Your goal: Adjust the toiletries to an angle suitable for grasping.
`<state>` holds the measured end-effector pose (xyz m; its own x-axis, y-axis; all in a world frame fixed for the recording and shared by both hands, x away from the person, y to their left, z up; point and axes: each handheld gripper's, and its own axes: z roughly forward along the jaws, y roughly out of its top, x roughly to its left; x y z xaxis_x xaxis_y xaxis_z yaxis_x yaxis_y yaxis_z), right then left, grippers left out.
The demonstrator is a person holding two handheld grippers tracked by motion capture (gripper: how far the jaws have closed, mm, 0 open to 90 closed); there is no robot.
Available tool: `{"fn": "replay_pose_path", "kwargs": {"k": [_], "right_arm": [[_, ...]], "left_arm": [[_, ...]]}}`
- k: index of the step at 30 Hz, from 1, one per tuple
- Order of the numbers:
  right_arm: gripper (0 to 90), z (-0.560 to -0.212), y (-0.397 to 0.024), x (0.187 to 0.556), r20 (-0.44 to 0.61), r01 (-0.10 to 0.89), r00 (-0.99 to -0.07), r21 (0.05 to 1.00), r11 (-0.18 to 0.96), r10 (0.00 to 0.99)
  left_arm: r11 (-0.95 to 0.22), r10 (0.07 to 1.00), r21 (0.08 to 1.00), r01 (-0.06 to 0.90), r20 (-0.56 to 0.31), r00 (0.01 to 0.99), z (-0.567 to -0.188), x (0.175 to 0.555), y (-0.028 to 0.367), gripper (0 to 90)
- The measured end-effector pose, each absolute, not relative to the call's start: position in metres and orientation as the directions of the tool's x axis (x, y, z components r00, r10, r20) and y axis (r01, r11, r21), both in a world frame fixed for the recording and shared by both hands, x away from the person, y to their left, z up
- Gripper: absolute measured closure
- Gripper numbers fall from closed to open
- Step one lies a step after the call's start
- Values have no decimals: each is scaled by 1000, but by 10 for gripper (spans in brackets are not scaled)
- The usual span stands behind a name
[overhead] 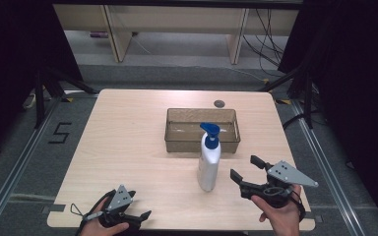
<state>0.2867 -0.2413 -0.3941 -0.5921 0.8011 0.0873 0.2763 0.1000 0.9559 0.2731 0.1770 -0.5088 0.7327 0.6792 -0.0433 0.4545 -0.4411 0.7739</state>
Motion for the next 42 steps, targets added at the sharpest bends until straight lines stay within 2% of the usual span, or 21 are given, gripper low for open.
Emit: {"fn": "replay_pose_path", "kwargs": {"k": [1,4,6,8,10,13,14,21,25,26,29,33,39,40,42], "right_arm": [[195,-393,-239,285,119,303,-586,950,81,802],[199,-391,-236,288,100,272,-603,959,86,792],[200,-389,-234,288,98,276,-606,957,94,789],[201,-388,-230,288,112,288,-615,953,91,780],[206,-386,-229,291,75,261,-617,958,114,784],[213,-385,-222,292,99,279,-620,955,101,778],[216,-384,-222,295,65,251,-620,960,120,782],[236,-376,-212,300,78,261,-627,959,114,775],[242,-372,-211,306,31,214,-627,968,134,778],[244,-372,-209,305,63,240,-628,964,115,776],[248,-370,-207,308,42,225,-627,966,129,778],[252,-366,-203,308,71,246,-632,963,113,772],[259,-361,-200,313,43,213,-630,970,119,775],[261,-361,-200,314,36,209,-633,970,126,773],[262,-360,-197,315,61,218,-641,970,106,765]], "left_arm": [[-444,679,774,452,-39,733,-509,273,177,150],[-442,680,773,455,-42,732,-509,273,177,150],[-465,677,764,448,-20,736,-508,274,179,150],[-444,680,774,452,-38,732,-508,274,178,150],[-463,677,765,447,-20,735,-508,274,179,150],[-461,678,766,448,-22,735,-508,274,179,150],[-450,679,772,449,-31,734,-508,274,178,150],[-456,674,772,443,-26,738,-507,274,179,150],[-452,673,772,446,-33,739,-507,274,178,150],[-453,672,772,446,-32,740,-507,273,178,150],[-452,677,773,445,-29,736,-507,274,179,151],[-452,675,773,445,-30,737,-507,274,179,150],[-437,678,779,450,-44,733,-508,273,178,150],[-460,675,770,442,-20,738,-507,275,180,150],[-459,676,770,443,-20,737,-507,275,180,150]]}}
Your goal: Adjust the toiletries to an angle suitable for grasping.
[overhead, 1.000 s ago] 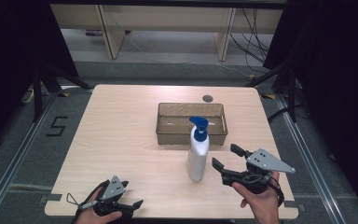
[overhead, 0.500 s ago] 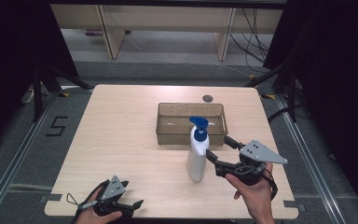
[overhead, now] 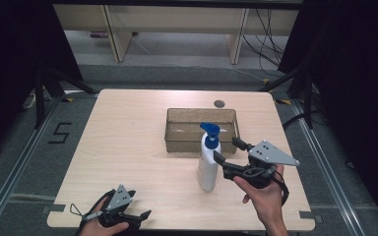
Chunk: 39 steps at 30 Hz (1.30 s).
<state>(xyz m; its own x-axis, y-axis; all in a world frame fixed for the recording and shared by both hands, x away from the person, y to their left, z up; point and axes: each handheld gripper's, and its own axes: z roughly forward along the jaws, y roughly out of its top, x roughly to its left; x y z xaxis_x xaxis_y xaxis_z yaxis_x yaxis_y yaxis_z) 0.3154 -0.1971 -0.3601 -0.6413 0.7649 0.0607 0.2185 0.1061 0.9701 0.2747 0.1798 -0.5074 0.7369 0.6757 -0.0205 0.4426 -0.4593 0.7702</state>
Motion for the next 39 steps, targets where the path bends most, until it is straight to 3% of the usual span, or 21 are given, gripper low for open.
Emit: {"fn": "replay_pose_path", "kwargs": {"k": [2,3,13,17,22,35,39], "right_arm": [[267,-359,-194,316,62,224,-642,968,111,764],[270,-358,-195,320,18,179,-648,975,129,761],[291,-356,-186,325,52,220,-651,968,123,757],[300,-355,-184,331,4,170,-653,975,142,758],[320,-355,-180,333,38,202,-660,971,127,750],[382,-355,-171,345,15,165,-683,977,135,731],[403,-356,-169,347,23,169,-677,978,125,736]], "left_arm": [[-458,676,770,444,-22,736,-507,275,180,150],[-447,679,774,448,-32,733,-507,274,179,150],[-443,676,773,453,-43,735,-507,274,180,150],[-453,682,764,459,-36,731,-507,275,181,150],[-445,683,772,453,-34,729,-508,276,180,150],[-414,682,777,473,-80,727,-509,277,175,150],[-449,682,765,461,-40,731,-509,278,177,150]]}}
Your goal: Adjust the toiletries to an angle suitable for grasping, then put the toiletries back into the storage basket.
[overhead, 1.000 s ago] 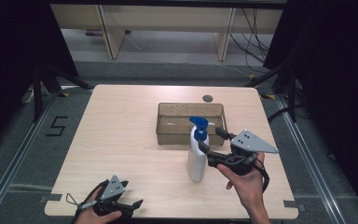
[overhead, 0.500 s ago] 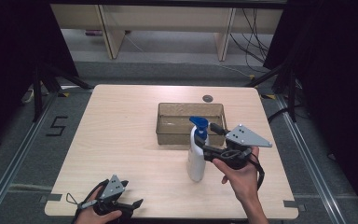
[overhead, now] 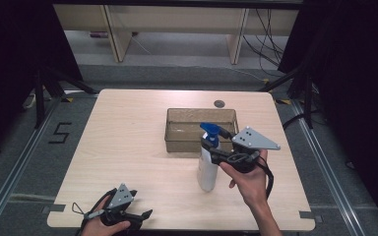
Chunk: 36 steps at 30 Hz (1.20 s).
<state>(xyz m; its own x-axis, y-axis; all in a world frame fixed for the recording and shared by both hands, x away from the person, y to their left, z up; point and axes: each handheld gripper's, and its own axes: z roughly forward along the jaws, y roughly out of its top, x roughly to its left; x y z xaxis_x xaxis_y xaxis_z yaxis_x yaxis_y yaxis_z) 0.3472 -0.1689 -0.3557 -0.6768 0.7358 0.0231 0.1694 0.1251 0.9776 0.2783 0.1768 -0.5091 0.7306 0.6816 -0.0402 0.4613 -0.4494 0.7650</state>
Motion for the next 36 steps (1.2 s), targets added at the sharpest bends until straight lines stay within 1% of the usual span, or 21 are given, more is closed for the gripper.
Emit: {"fn": "replay_pose_path", "kwargs": {"k": [1,6,7,8,10,11,17,18,19,20,21,23,24,25,28,29,31,32,33,34,36], "right_arm": [[415,-356,-169,349,9,155,-686,979,134,727],[456,-356,-166,350,-8,152,-684,976,154,729],[462,-357,-165,351,-9,145,-684,978,147,729],[468,-357,-165,351,-1,154,-688,977,147,726],[475,-357,-165,350,-4,159,-686,975,156,728],[496,-357,-165,351,-29,142,-684,975,172,729],[575,-358,-166,351,-16,152,-679,975,162,734],[585,-358,-167,351,-28,140,-676,976,166,736],[597,-358,-167,351,-15,145,-672,978,151,740],[599,-358,-168,353,-35,123,-677,979,160,735],[602,-359,-168,354,-22,124,-680,982,144,733],[625,-358,-168,354,-1,132,-685,983,125,729],[627,-358,-168,354,-21,119,-681,983,139,732],[627,-359,-167,353,0,133,-675,984,121,738],[629,-359,-165,351,-8,128,-673,984,127,739],[629,-358,-165,351,-11,132,-668,982,133,744],[630,-359,-166,351,-11,129,-663,983,128,749],[630,-359,-166,351,-9,130,-660,983,127,751],[631,-359,-165,350,-10,129,-656,984,125,755],[631,-359,-165,351,-30,109,-651,985,133,758],[631,-358,-165,350,-29,119,-651,983,139,759]], "left_arm": [[-448,674,761,468,-56,737,-508,278,177,150],[-426,681,772,472,-70,729,-509,277,177,150],[-453,678,758,470,-50,733,-507,277,178,150],[-437,679,764,474,-65,731,-508,276,177,150],[-442,679,766,466,-54,732,-507,276,178,150],[-439,681,771,461,-49,730,-508,276,178,150],[-446,683,768,461,-41,730,-507,276,178,150],[-441,675,769,463,-56,735,-506,275,178,150],[-438,675,774,458,-54,736,-507,275,178,150],[-434,678,777,456,-51,733,-507,274,178,150],[-407,689,788,462,-67,722,-509,274,176,150],[-440,685,769,464,-47,727,-507,274,179,150],[-431,690,771,469,-53,722,-507,274,179,150],[-438,688,772,460,-41,724,-508,274,180,150],[-443,684,767,464,-46,728,-506,274,180,150],[-423,691,783,456,-47,721,-506,274,178,150],[-448,674,771,452,-41,737,-505,274,179,150],[-427,679,782,455,-56,732,-506,272,177,150],[-442,675,779,445,-37,737,-506,272,178,150],[-436,677,776,455,-50,734,-506,271,178,150],[-453,681,765,458,-34,731,-506,272,181,150]]}}
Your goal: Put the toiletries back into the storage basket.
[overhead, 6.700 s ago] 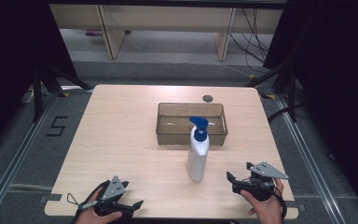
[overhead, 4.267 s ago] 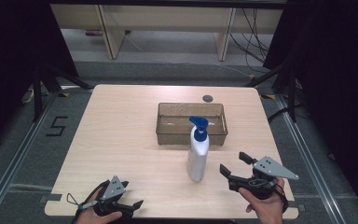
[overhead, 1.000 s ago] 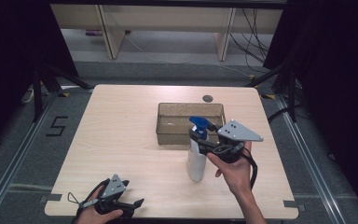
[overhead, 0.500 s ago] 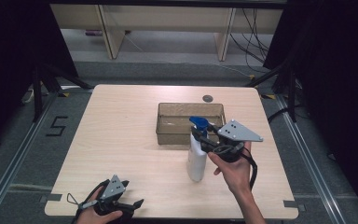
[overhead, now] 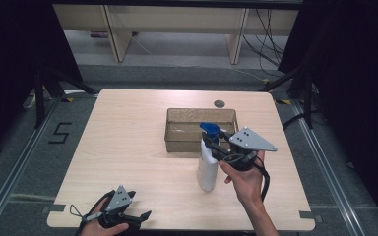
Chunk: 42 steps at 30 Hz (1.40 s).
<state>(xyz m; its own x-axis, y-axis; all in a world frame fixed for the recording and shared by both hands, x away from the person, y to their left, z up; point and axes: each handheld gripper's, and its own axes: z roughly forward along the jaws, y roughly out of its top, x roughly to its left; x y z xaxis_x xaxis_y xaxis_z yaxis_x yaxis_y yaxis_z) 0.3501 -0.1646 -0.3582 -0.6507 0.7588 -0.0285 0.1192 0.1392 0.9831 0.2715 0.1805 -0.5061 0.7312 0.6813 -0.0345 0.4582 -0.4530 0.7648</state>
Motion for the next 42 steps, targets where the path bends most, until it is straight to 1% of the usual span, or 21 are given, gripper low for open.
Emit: {"fn": "replay_pose_path", "kwargs": {"k": [1,3,5,6,7,8,9,12,14,16,18,21,27,30,33,34,35,38,40,41,42], "right_arm": [[631,-358,-165,351,-23,120,-655,984,133,755],[631,-358,-167,353,-12,129,-653,984,127,758],[631,-357,-167,354,-2,136,-652,983,119,758],[632,-357,-167,354,-1,142,-652,982,124,758],[632,-357,-166,355,9,147,-651,982,115,759],[632,-357,-165,357,3,131,-659,985,111,752],[632,-357,-165,357,5,135,-659,984,113,752],[633,-356,-166,358,-3,140,-656,982,125,755],[633,-356,-166,358,-7,138,-656,982,129,755],[636,-356,-165,358,15,154,-659,981,115,752],[647,-354,-166,360,-9,127,-657,984,123,754],[656,-352,-166,360,4,130,-660,985,109,751],[659,-348,-167,362,-14,101,-659,989,106,752],[659,-346,-168,361,28,130,-658,988,77,752],[659,-342,-168,362,11,102,-657,992,74,754],[659,-341,-167,360,36,129,-664,989,67,747],[659,-339,-168,361,14,110,-660,991,78,751],[659,-335,-167,362,3,88,-662,993,74,750],[660,-332,-166,362,4,87,-664,994,72,748],[660,-331,-165,361,38,120,-665,991,57,746],[660,-330,-165,361,36,120,-664,991,59,747]], "left_arm": [[-444,675,770,458,-48,736,-506,271,181,150],[-454,673,770,448,-34,739,-505,271,181,150],[-443,669,777,447,-45,742,-505,271,180,150],[-460,673,769,444,-24,739,-506,272,181,150],[-450,673,774,446,-35,739,-506,272,181,150],[-456,669,768,450,-38,742,-505,271,181,150],[-460,675,768,445,-23,737,-505,271,181,150],[-453,667,774,442,-35,744,-505,271,181,150],[-459,672,772,439,-22,740,-504,271,180,151],[-434,677,784,444,-41,735,-506,271,179,151],[-429,678,786,445,-45,734,-507,271,179,150],[-430,678,785,446,-46,734,-506,270,179,150],[-446,671,776,446,-40,740,-505,271,180,151],[-446,671,776,446,-40,740,-505,271,181,151],[-447,673,776,445,-36,739,-505,271,181,151],[-442,678,781,442,-32,735,-505,271,181,151],[-443,674,780,442,-35,738,-505,270,181,151],[-445,680,777,445,-30,733,-504,270,181,151],[-446,677,777,445,-33,735,-504,270,181,151],[-447,676,776,445,-32,736,-504,270,182,150],[-448,676,775,446,-33,736,-504,270,182,151]]}}
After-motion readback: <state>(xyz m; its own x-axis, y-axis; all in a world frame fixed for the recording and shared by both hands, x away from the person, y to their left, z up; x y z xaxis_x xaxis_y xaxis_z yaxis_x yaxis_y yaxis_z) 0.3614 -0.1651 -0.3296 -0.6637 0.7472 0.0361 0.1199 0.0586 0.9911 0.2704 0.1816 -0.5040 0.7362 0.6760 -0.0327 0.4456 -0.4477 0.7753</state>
